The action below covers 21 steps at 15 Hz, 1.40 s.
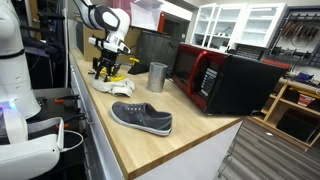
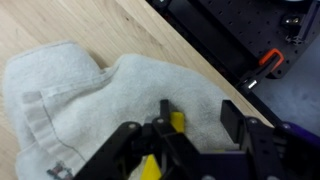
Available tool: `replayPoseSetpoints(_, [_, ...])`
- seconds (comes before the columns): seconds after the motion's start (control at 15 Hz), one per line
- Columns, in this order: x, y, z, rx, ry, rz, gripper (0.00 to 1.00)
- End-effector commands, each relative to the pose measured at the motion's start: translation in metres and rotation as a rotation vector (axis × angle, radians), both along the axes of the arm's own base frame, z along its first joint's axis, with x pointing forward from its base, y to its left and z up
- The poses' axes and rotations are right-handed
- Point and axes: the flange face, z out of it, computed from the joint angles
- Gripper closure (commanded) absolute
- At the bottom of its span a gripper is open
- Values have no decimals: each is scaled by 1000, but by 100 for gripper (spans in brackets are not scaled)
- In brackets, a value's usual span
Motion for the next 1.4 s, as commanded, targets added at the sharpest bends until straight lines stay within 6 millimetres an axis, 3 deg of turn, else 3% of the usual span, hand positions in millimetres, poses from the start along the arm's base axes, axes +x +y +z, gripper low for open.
replayPoseSetpoints(0.0, [8, -8, 1, 96, 48, -54, 13])
replayPoseSetpoints(0.13, [12, -16, 1, 165, 56, -101, 0])
replayPoseSetpoints(0.6, [26, -40, -2, 323, 77, -232, 1])
replayPoseSetpoints(0.67, [27, -42, -3, 356, 94, -237, 26])
replayPoseSetpoints(0.8, [28, -45, -4, 410, 121, -248, 30])
replayPoseSetpoints(1.33, [34, -57, -7, 516, 192, -266, 92])
